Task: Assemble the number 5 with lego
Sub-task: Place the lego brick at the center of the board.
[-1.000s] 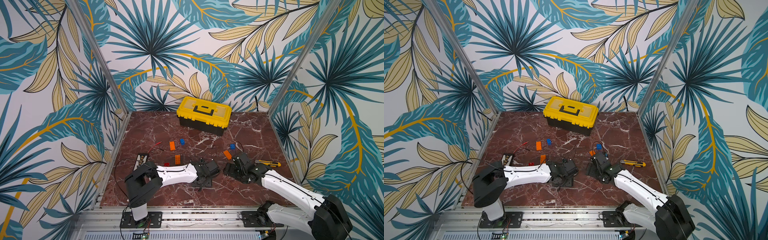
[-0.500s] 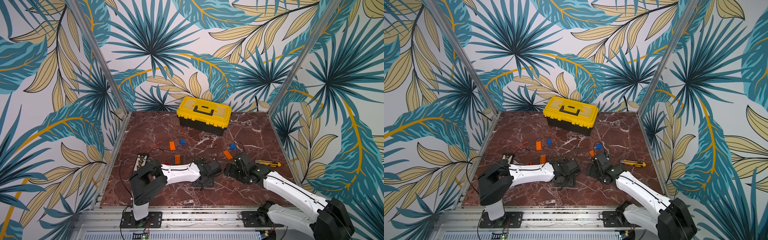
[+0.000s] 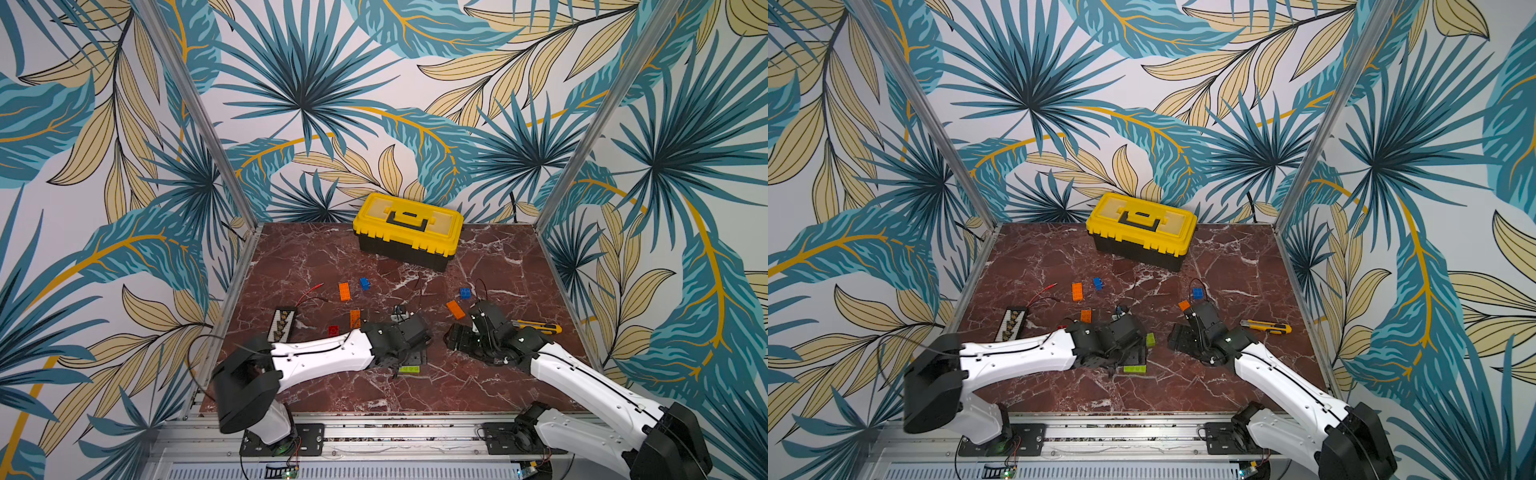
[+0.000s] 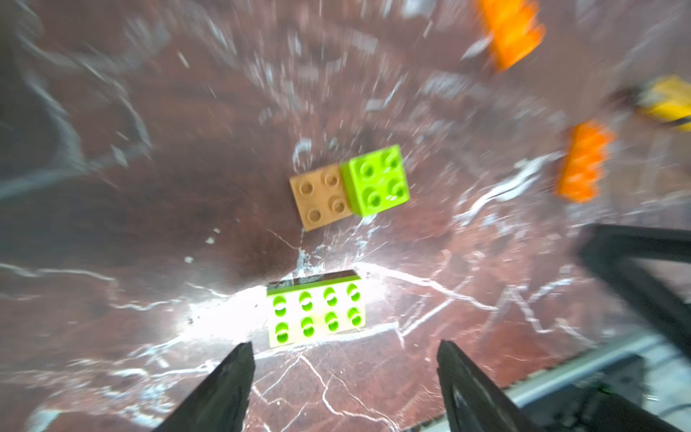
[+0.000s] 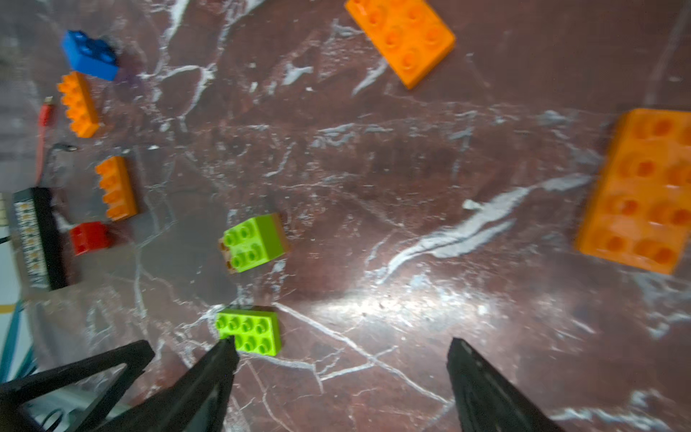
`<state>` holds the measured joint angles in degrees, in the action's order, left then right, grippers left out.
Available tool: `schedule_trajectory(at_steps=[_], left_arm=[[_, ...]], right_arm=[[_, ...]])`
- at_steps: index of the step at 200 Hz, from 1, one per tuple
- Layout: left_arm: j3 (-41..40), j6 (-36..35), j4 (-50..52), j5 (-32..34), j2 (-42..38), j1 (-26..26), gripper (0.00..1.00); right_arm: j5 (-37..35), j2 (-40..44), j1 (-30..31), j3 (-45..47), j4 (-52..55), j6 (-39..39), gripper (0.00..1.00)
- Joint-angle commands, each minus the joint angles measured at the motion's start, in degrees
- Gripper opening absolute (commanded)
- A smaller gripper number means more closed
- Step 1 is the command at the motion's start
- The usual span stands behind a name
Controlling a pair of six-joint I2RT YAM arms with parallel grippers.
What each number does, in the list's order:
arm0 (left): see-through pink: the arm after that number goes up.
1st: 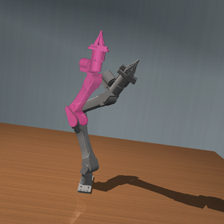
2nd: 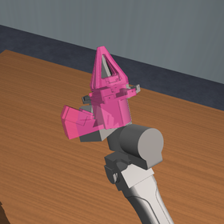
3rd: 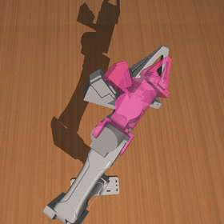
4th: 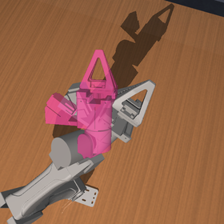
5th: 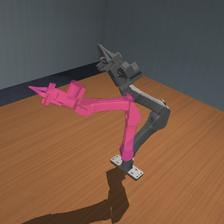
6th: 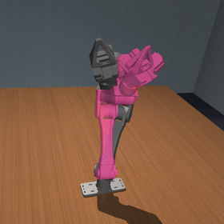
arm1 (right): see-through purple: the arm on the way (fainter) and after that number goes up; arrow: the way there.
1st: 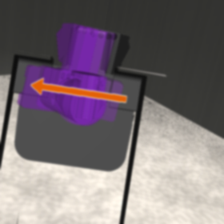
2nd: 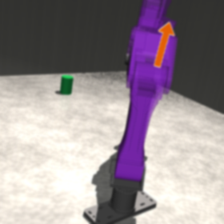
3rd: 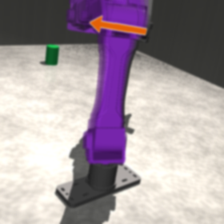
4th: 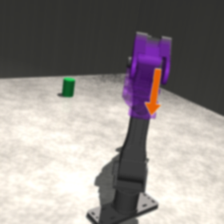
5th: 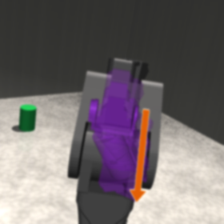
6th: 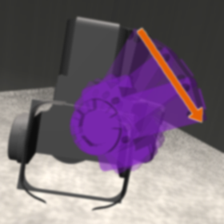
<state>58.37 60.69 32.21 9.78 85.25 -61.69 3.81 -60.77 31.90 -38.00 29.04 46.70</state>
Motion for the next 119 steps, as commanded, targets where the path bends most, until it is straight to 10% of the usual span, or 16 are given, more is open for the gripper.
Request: schedule_trajectory(at_steps=[1,59,119], left_arm=[[-6.44,-1.27,-2.71,7.62,-6.35,1.7,0.8],[-15.22,-8.3,1.5,6.13,-18.63,16.62,0.78],[-13.78,-20.65,6.19,-3.49,-12.88,35.24,0.73]], right_arm=[[9.5,-2.16,0.08,0.58,-10.0,0.58,0.88],[7.4,-14.02,7.06,-9.29,-13.21,-0.09,0.85],[4.98,-21.25,11.32,-16.66,-11.21,-1.39,0.86]])
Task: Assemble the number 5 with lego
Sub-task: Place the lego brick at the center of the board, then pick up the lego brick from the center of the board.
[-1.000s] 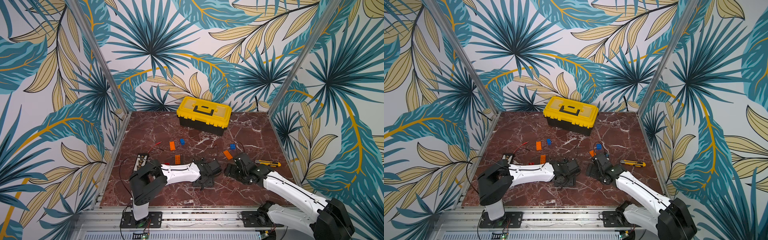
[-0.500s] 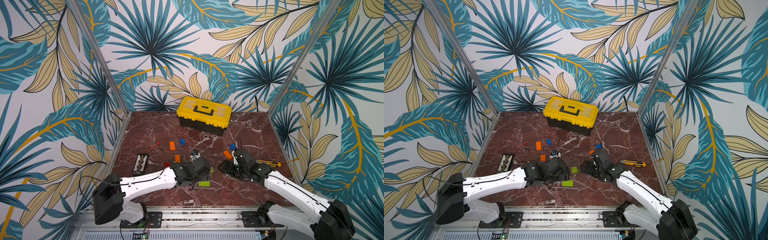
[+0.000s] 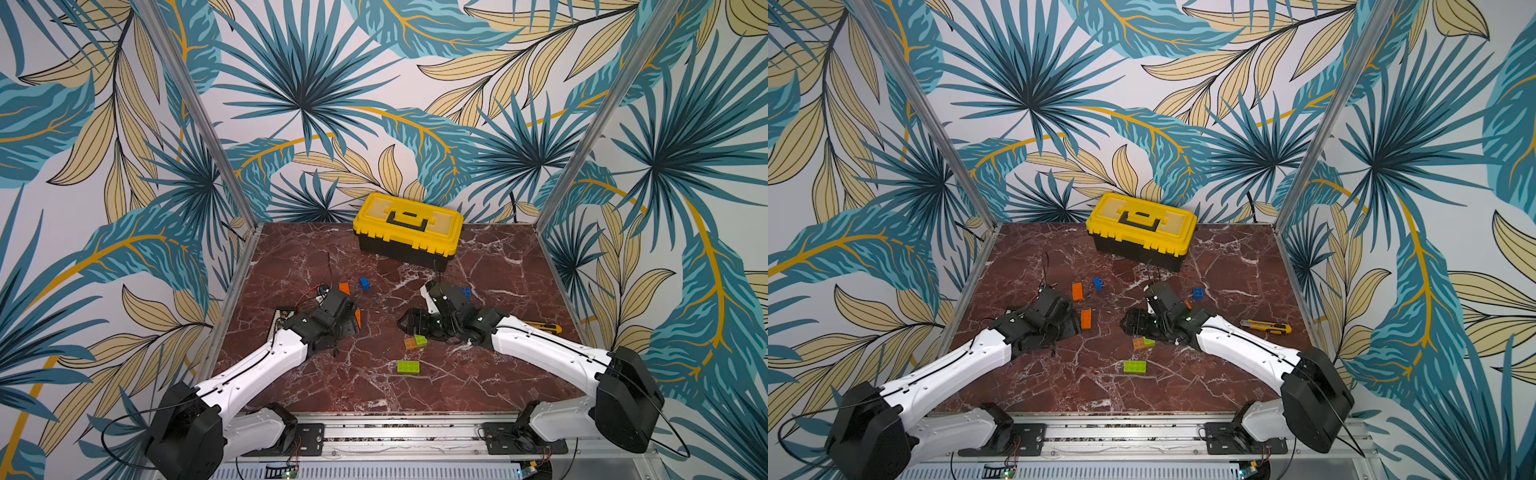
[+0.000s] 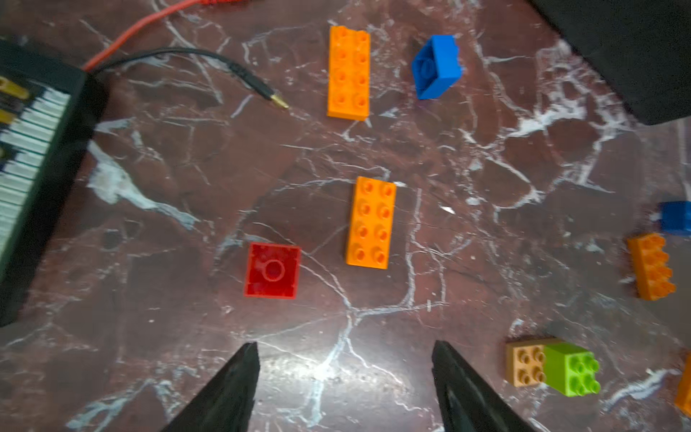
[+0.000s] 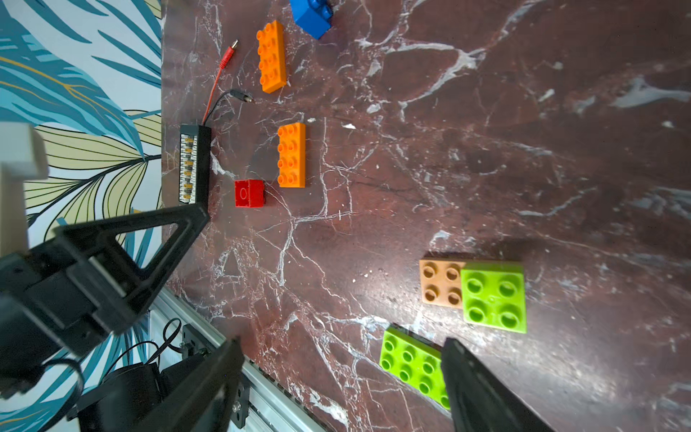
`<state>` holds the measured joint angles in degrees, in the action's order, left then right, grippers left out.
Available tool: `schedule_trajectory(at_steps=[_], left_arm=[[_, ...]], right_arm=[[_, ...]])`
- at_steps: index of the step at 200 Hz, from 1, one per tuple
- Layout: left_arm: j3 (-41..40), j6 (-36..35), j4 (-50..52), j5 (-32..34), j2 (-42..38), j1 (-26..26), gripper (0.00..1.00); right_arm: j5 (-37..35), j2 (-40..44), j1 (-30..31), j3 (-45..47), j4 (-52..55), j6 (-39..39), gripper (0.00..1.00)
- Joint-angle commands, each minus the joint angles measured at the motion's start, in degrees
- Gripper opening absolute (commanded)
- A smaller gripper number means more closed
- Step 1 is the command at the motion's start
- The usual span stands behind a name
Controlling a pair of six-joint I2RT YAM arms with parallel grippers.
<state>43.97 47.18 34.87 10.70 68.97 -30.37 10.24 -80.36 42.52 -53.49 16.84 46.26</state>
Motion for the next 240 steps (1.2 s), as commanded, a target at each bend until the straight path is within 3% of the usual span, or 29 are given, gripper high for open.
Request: schedule_trajectory(at_steps=[1,54,156,184,240], left_arm=[[0.7,-7.34,3.62,-4.61,3.61,4.14,0.73],[4.04,-10.37,4.08,-10.28,12.76,7.91,0.69],[8.36,-16.09,2.61,-5.09,19.63,9.5,0.64],[9.72,-16.98,2.12,-5.31,21.14,9.89,0.64],[10.08,-17.86,1.99,-6.22,22.09,10.13,0.51]], right_arm=[[-1.49,-1.7,0.71,-1.21,0.99,-0.93,0.86],[-2.09,-2.26,1.02,-1.52,1.09,-0.4,0.86],[-1.03,-3.05,1.08,-1.95,0.17,0.26,0.86],[2.33,-4.77,1.15,-2.05,-2.66,0.47,0.86],[3.31,-7.19,1.95,-2.36,-6.73,2.24,0.9]])
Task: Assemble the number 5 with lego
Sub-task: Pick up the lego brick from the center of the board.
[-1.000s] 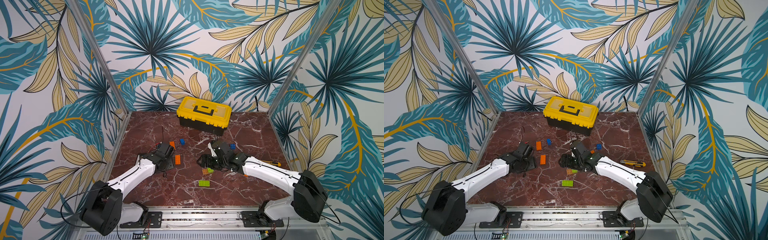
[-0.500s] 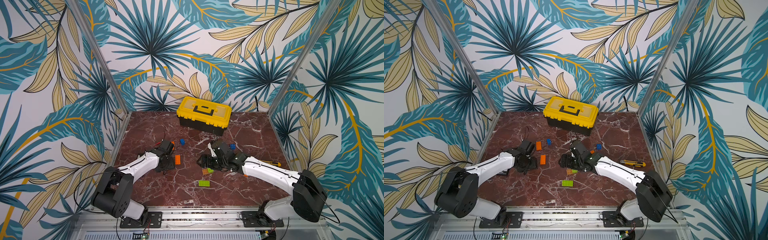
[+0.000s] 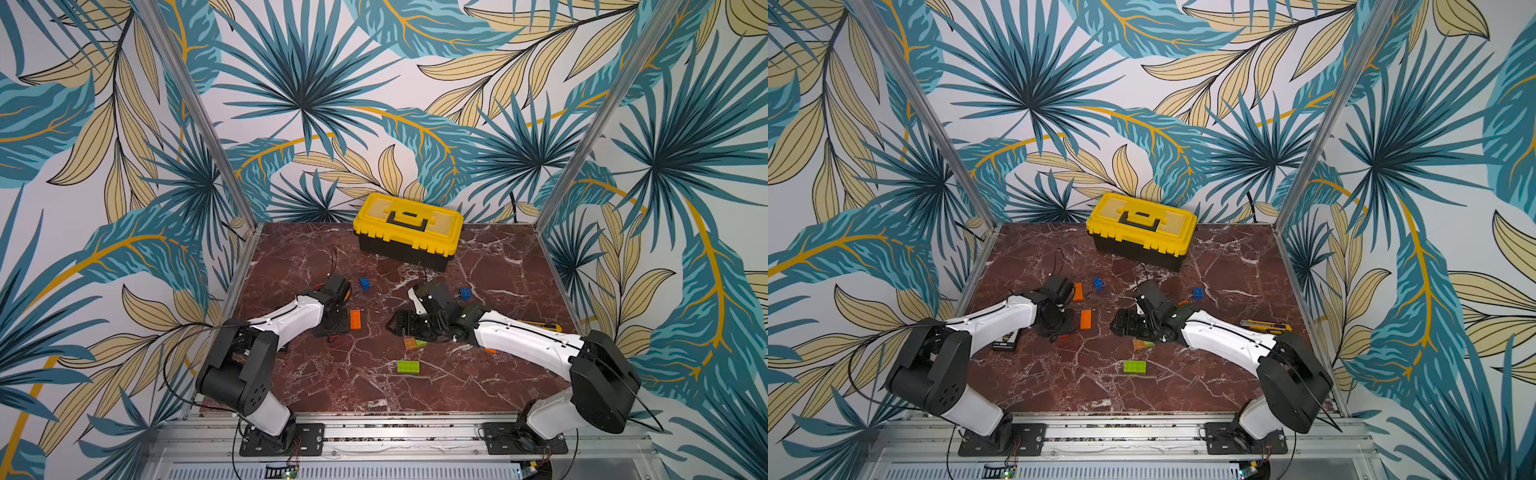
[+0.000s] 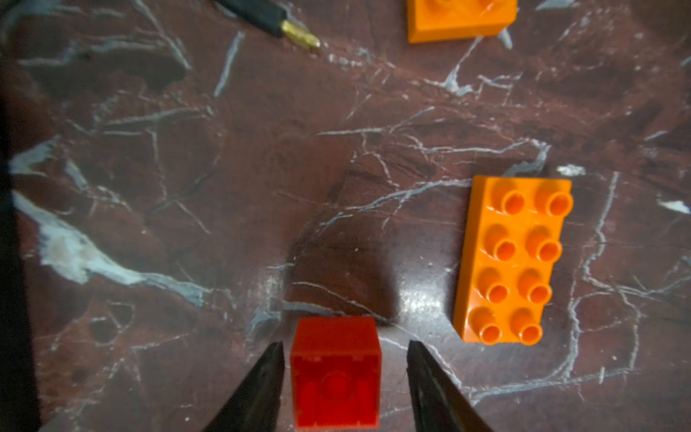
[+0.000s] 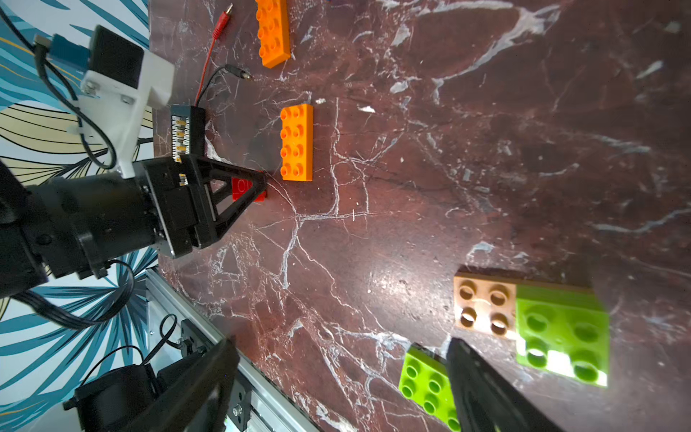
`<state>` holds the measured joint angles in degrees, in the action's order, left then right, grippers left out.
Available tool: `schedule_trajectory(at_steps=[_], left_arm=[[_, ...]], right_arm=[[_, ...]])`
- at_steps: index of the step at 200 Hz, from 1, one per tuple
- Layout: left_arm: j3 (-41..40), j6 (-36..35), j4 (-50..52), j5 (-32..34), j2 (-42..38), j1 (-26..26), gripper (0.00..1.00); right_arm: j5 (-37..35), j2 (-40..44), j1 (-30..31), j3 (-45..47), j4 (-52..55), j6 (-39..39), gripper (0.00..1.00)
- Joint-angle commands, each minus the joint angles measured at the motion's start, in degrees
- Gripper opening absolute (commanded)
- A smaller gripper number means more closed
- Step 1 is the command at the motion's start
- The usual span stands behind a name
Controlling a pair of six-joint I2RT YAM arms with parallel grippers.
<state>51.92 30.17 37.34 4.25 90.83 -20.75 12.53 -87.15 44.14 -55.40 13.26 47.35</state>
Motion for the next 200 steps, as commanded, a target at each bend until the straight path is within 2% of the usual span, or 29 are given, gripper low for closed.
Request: schedule_trajectory(at_steps=[1,33,72,103,168,200], left_arm=[[2.13,-0.88,-0.45,0.23,0.23,0.53,0.51],[2.01,-0.99,-0.21,0.67,-0.06,0.53,0.45],[2.31,-1.18,0.35,0.74,1.45,0.53,0.45],[2.48,-1.2,0.44,0.72,1.8,0.53,0.41],[1.72,0.32,0.33,-0.56,-2.73,0.54,0.27],[-1.14,6.13,-5.95,-14.42,-12.04,0.57,0.27]], right_arm=[[1.01,-0.39,0.33,-0.44,-3.19,1.2,0.9],[0.66,0.13,0.4,0.06,-3.1,1.51,0.91],[-0.38,1.61,0.33,1.07,-2.97,1.6,0.93],[-0.74,2.33,0.33,1.51,-2.89,1.6,0.94],[-1.58,3.3,0.33,2.55,-3.11,1.73,0.94],[-7.36,6.67,-0.17,4.26,-1.95,0.78,0.97]])
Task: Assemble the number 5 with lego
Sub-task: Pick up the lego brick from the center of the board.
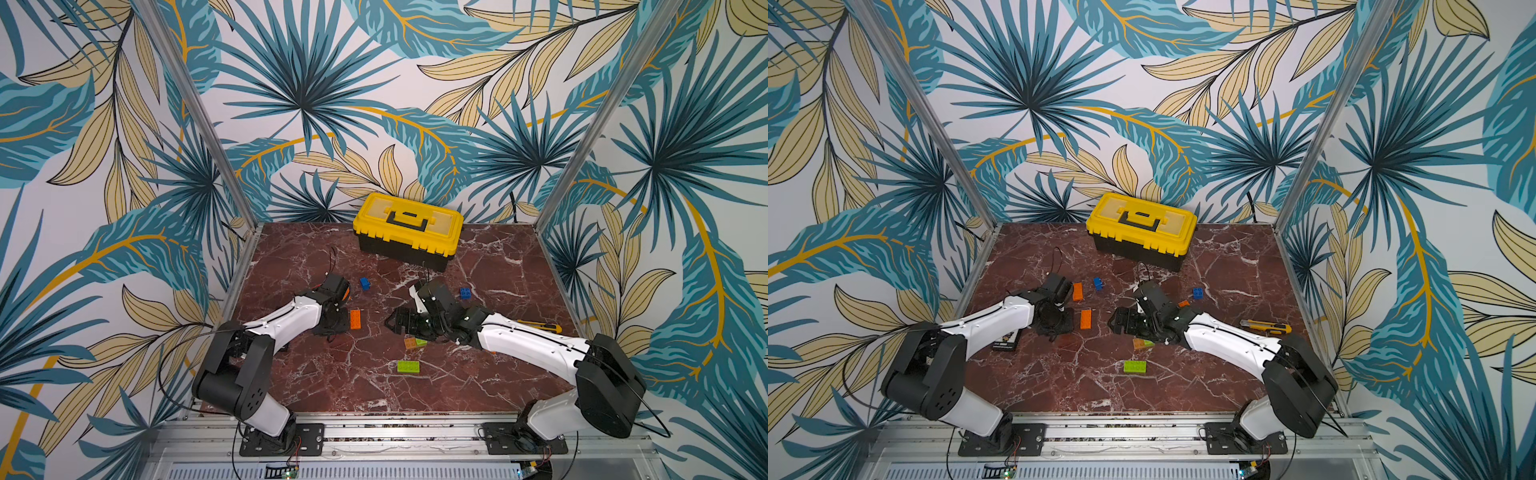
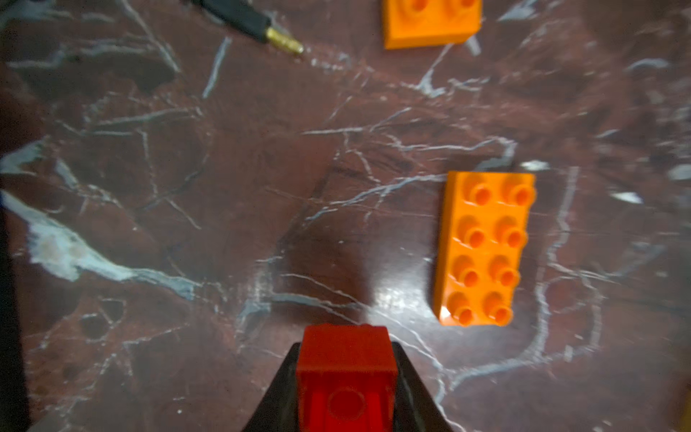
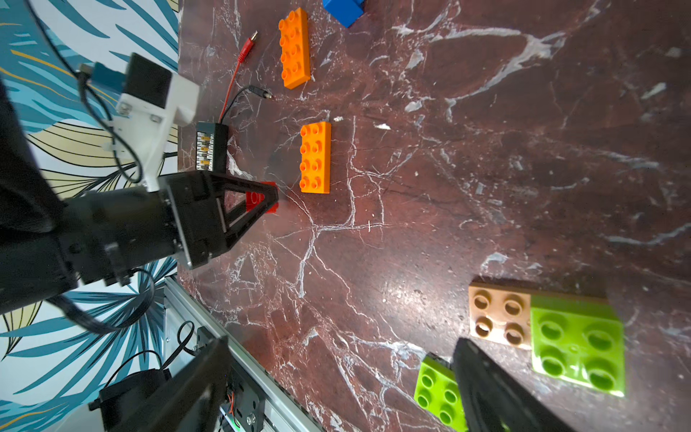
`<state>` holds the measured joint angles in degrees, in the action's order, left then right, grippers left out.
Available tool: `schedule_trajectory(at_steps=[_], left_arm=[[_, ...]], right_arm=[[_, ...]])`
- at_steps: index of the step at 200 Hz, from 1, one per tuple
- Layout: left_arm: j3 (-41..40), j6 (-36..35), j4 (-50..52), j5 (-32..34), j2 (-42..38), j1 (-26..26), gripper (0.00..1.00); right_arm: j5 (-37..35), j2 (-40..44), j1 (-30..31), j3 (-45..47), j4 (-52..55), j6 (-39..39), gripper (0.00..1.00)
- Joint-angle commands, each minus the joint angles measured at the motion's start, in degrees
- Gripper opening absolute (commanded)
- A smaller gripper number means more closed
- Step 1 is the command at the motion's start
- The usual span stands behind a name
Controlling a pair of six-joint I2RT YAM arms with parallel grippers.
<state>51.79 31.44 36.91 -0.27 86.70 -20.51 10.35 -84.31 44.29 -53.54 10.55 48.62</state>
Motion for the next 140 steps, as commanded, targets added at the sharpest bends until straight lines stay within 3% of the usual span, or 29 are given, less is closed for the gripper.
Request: schedule_trajectory(at_steps=[1,29,68,87,107,140], left_arm=[[-1.17,5.12,-5.87,-10.31,-8.33,0.31,0.27],[-5.87,14.9,-20.36,-25.95,-14.54,0.37,0.28],[-11.26,34.3,-46.18,-42.52,-12.81,0.16,0.27],[-12.14,41.1,-55.32,-46.55,-11.06,-0.15,0.27],[-12.07,43.5,-57.69,-47.75,-10.76,-0.63,0.27],[-12.41,47.79,-62.95,-50.61,-10.41,-2.08,0.27]], right_arm=[[-5.43,3.99,-0.38,2.53,0.82,-0.56,0.97],[-8.88,7.92,-2.11,4.5,0.59,-3.77,0.99],[-10.34,14.94,-3.82,10.08,-8.29,-12.43,0.99],[-8.02,18.03,-5.57,13.35,-14.95,-20.27,0.99],[-3.46,17.98,-7.35,12.86,-15.97,-27.64,0.99],[10.14,17.48,-9.33,16.18,-28.98,-38.36,0.84]])
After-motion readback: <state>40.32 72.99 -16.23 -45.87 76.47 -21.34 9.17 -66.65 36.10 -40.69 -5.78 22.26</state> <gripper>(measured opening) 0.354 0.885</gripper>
